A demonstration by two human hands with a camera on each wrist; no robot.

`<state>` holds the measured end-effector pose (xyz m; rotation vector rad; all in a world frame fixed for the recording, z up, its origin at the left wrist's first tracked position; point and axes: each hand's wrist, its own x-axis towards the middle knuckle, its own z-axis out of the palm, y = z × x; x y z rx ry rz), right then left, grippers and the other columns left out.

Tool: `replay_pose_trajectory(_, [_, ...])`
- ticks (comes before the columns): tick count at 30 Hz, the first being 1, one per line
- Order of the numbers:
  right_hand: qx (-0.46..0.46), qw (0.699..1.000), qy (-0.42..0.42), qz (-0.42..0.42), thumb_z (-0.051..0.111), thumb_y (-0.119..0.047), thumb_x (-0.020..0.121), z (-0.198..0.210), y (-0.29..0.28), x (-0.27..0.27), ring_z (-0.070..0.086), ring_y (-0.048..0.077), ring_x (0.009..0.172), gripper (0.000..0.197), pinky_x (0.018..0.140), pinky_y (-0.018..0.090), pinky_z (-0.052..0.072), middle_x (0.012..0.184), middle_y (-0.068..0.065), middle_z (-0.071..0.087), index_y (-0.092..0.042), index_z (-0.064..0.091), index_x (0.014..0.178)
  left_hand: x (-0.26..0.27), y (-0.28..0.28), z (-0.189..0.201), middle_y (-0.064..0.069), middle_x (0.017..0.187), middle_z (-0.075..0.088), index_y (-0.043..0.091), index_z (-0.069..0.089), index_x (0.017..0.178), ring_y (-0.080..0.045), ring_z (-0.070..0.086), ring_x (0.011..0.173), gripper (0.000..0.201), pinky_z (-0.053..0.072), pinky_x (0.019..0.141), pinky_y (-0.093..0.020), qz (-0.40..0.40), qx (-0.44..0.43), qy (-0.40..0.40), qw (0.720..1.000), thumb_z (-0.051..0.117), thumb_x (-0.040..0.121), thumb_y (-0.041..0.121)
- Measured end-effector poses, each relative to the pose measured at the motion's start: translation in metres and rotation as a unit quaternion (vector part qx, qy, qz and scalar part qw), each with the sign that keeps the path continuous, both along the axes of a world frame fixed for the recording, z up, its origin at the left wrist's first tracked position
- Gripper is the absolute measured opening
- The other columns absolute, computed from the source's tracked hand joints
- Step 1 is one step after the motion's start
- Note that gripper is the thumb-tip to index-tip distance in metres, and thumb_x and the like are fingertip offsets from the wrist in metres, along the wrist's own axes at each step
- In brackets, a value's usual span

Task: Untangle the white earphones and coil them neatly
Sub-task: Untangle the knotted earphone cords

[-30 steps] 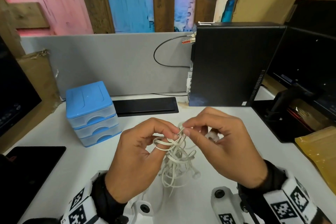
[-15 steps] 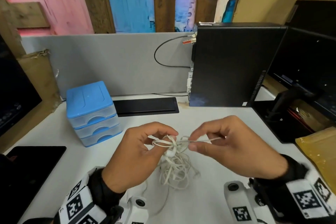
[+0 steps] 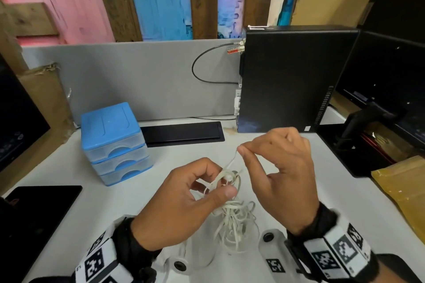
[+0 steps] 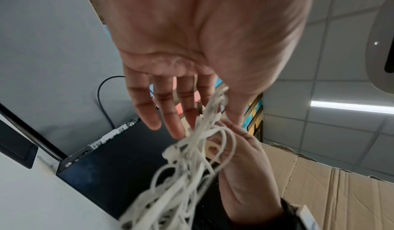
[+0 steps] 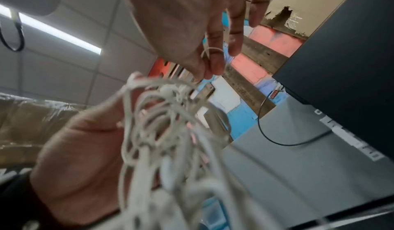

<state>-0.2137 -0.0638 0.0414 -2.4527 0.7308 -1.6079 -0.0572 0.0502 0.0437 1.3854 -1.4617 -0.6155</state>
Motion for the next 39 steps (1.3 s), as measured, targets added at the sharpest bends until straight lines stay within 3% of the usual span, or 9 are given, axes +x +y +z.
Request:
replay_pose_trajectory(5, [0.219,0.955,-0.024,0.196,0.069,-0.018,0.093,0.013,0.006,-0.002,0.060,0.012,0.067,0.013,0.068,0.028,0.049,0.067,-0.006,0.065,-0.015,0.071,0.080,0.004,-0.005,-0.002,-0.005,0.075,0.072,0.020,0.060,0.076,-0.025,0.067,0.067,0.018,0.054,0.062,-0.034,0.094,-0.040,0.064,0.993,0.071,0.088,0.010])
replay_pose_trajectory(8, [0.403,0.869,0.041,0.286,0.067,-0.018,0.093,0.020,0.006,-0.007,0.031,0.013,0.041,0.014,0.046,0.022,0.032,0.045,0.003,0.041,-0.008,0.069,0.085,0.007,-0.005,0.002,-0.007,0.074,0.074,0.022,0.062,0.080,-0.028,0.066,0.063,0.019,0.055,0.059,-0.035,0.126,-0.062,0.104,0.985,0.069,0.087,0.006])
replay_pose_trajectory(11, [0.434,0.855,0.095,0.269,0.064,-0.024,0.095,0.024,0.007,-0.008,0.022,0.016,0.040,0.023,0.047,0.023,0.023,0.044,0.003,0.034,-0.008,0.070,0.080,0.007,-0.005,0.005,-0.008,0.063,0.069,0.025,0.063,0.081,-0.022,0.061,0.054,0.012,0.050,0.054,-0.030,0.141,-0.061,0.116,0.981,0.068,0.087,0.016])
replay_pose_trajectory(17, [0.517,0.790,-0.178,0.277,0.052,-0.017,0.098,0.035,-0.003,-0.011,0.021,0.013,0.042,0.017,0.052,0.035,0.016,0.049,0.001,0.028,-0.006,0.057,0.085,0.008,-0.005,0.007,-0.024,0.094,0.072,0.016,0.063,0.071,-0.038,0.068,0.081,0.022,0.049,0.064,-0.034,0.060,0.088,0.233,0.967,0.051,0.089,0.016])
replay_pose_trajectory(23, [0.421,0.882,0.046,0.207,0.072,-0.034,0.085,0.032,-0.016,-0.020,0.031,0.009,0.045,0.040,0.049,0.021,0.030,0.049,-0.006,0.035,-0.030,0.052,0.120,0.003,-0.005,0.006,-0.030,0.079,0.066,0.006,0.061,0.079,-0.041,0.067,0.070,0.013,0.051,0.072,-0.041,-0.042,0.232,0.370,0.899,0.048,0.078,0.008])
replay_pose_trajectory(28, [0.388,0.863,0.190,0.263,0.080,-0.038,0.077,0.035,-0.015,-0.027,0.045,0.030,0.052,0.020,0.054,0.038,0.040,0.055,-0.007,0.058,-0.027,0.079,0.093,0.015,-0.005,0.009,-0.023,0.087,0.068,0.007,0.075,0.091,-0.037,0.068,0.078,0.022,0.051,0.077,-0.042,-0.068,0.236,0.401,0.883,0.063,0.073,0.005])
replay_pose_trajectory(31, [0.369,0.883,0.161,0.242,0.076,-0.028,0.085,0.032,-0.016,-0.025,0.028,0.019,0.047,0.007,0.051,0.028,0.032,0.046,-0.001,0.037,-0.024,0.081,0.082,0.022,-0.004,0.010,-0.026,0.103,0.069,0.000,0.073,0.108,-0.037,0.066,0.093,0.047,0.053,0.081,-0.043,-0.085,0.229,0.428,0.870,0.065,0.064,0.017])
replay_pose_trajectory(36, [0.331,0.906,0.123,0.232,0.078,-0.027,0.085,0.030,-0.007,-0.021,0.030,0.014,0.048,0.012,0.050,0.026,0.033,0.052,0.014,0.042,-0.021,0.076,0.074,0.016,-0.003,0.011,-0.019,0.107,0.072,0.008,0.075,0.108,-0.028,0.068,0.093,0.061,0.054,0.079,-0.039,-0.025,0.200,0.328,0.923,0.070,0.066,0.052])
replay_pose_trajectory(39, [0.308,0.914,0.116,0.236,0.079,-0.025,0.084,0.028,0.004,-0.018,0.038,0.008,0.047,0.012,0.051,0.021,0.037,0.052,0.004,0.050,-0.023,0.074,0.074,0.014,-0.005,0.008,-0.015,0.101,0.076,0.015,0.078,0.101,-0.024,0.069,0.088,0.039,0.054,0.081,-0.036,0.005,0.173,0.280,0.944,0.083,0.070,0.037])
